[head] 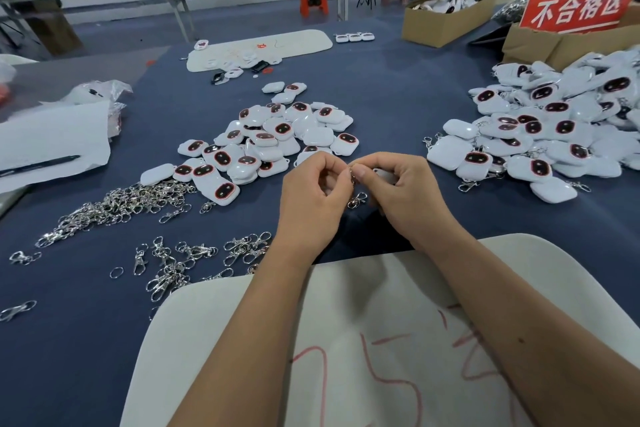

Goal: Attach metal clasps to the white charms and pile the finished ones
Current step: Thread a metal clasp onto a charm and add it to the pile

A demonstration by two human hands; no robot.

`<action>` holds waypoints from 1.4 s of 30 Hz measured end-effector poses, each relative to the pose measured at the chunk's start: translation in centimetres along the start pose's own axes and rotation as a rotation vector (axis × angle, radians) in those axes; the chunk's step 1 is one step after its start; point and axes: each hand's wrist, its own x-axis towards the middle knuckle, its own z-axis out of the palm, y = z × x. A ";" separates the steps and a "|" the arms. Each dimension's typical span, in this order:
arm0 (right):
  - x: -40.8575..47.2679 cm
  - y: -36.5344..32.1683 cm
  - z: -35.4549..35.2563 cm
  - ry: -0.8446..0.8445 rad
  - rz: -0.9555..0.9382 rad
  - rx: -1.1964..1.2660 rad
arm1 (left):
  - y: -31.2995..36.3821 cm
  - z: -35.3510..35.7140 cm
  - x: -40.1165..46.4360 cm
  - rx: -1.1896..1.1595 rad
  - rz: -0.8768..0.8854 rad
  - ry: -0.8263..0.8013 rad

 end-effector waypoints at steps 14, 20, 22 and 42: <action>-0.2 -0.3 -0.3 0.064 -0.042 0.022 | 0.2 0.3 0.0 0.042 0.049 -0.024; -0.5 -0.7 -0.1 0.166 -0.101 -0.016 | 0.3 0.8 0.0 -0.022 0.031 -0.016; -0.5 -0.7 -0.1 0.180 -0.073 0.018 | 0.4 1.0 0.0 -0.097 0.000 -0.006; -0.5 -0.7 0.8 0.259 0.041 0.244 | 0.9 1.9 -0.5 -0.298 -0.064 0.130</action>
